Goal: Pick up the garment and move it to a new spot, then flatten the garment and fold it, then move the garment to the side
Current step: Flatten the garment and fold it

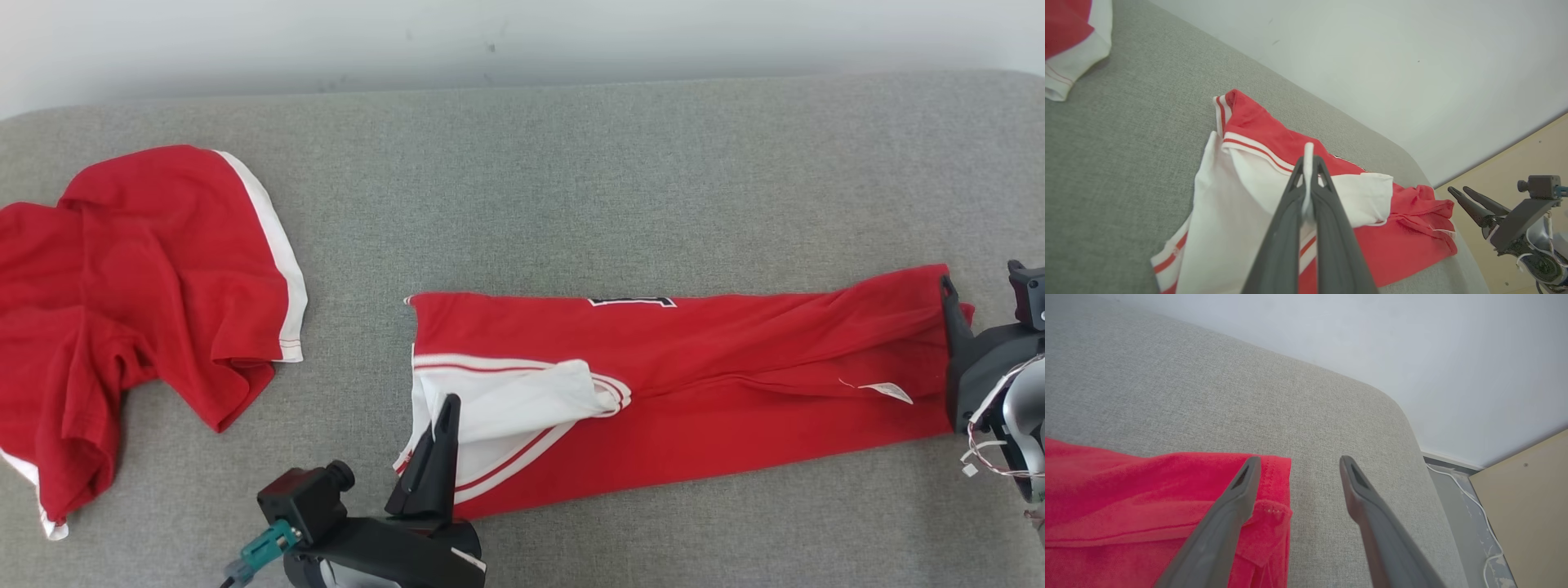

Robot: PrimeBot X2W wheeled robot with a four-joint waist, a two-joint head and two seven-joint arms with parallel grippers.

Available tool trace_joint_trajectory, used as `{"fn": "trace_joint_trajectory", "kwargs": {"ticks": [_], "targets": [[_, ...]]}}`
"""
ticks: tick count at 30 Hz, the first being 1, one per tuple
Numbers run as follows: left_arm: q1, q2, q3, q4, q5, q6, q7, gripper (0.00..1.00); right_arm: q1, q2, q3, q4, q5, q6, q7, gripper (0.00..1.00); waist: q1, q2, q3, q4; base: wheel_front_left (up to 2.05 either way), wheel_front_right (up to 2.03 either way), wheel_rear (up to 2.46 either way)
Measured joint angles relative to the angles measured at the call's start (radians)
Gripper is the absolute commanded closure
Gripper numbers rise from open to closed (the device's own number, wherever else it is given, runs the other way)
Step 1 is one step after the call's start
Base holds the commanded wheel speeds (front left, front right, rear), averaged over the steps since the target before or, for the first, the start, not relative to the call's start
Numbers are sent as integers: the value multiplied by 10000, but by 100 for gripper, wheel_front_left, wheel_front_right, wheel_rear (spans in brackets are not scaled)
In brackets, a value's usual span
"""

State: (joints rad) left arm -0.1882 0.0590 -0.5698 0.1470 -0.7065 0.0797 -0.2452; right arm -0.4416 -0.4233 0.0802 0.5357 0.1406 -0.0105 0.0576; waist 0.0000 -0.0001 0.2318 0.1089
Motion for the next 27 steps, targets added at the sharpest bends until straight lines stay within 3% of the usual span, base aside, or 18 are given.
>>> {"fn": "trace_joint_trajectory", "kwargs": {"ticks": [5,6,7,8,18,27], "targets": [[31,-12,-48,157,-88,12,71,100,34,50,8,-297,2,-84,-109,0,0,0,-61,-24,0,0,0],[31,-13,-46,199,-90,31,77,94,34,71,8,-345,2,-84,-140,0,0,0,-74,-27,0,0,0],[31,-17,-48,253,-127,56,125,55,39,96,13,-399,2,-86,-140,0,0,0,-86,-29,0,0,0],[31,-19,-52,334,-140,88,161,0,40,127,40,-431,2,-86,-144,0,0,0,-101,-33,0,0,0],[175,364,343,842,61,259,230,0,501,364,-104,-1122,142,-301,-596,0,0,0,-416,-38,0,0,0],[152,951,1131,374,1578,433,-40,0,1612,1496,-510,-2337,798,-617,-1789,0,0,0,-986,-122,0,0,0]]}}
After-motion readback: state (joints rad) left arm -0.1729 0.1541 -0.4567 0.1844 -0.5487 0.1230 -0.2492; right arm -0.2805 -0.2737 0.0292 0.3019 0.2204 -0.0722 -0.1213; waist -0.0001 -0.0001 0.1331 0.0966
